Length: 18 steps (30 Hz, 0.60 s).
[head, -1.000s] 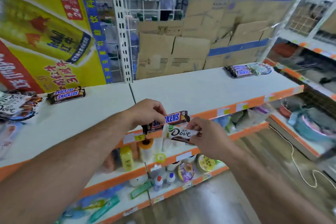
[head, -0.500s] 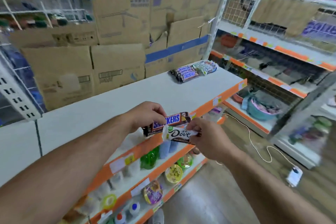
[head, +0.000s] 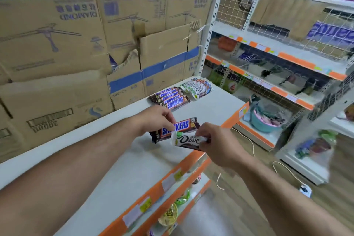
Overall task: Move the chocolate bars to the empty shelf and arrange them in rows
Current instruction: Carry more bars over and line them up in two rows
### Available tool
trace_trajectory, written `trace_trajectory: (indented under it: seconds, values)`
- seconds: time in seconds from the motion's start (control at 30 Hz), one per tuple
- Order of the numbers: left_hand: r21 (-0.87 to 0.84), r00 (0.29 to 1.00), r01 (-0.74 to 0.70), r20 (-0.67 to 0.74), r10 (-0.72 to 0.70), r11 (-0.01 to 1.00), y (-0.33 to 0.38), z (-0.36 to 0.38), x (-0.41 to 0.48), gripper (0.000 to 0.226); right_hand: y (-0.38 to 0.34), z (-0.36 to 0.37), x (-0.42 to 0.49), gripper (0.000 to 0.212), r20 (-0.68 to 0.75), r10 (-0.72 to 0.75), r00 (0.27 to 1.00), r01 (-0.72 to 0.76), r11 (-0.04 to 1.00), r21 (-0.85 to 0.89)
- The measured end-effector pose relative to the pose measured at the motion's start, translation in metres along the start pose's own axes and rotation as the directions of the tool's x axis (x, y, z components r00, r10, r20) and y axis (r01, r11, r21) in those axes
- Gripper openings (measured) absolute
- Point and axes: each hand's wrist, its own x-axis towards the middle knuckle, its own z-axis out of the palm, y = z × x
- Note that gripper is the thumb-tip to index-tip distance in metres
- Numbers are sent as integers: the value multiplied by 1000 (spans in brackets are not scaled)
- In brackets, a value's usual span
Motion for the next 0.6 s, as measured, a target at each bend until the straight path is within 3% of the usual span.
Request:
trace_trajectory:
  seconds: [0.27,0.43,0.53,0.6]
  values:
    - [188,981,51,-193,-14,981,18,7,81,13,69,-8,96,30,105,-143,984,140,989,42]
    - [360,914,217,-401,-59,908,21,20,113,14,106,-18,154,27,204,-287,936,275,958,87]
    - [466,879,268,-476,-16,843,21,29,120,7,120,-24,183,28,261,-371,891,357,929,101]
    - [510,846,287,-532,36,811,18,36,120,16,126,-25,195,28,294,-418,859,402,908,117]
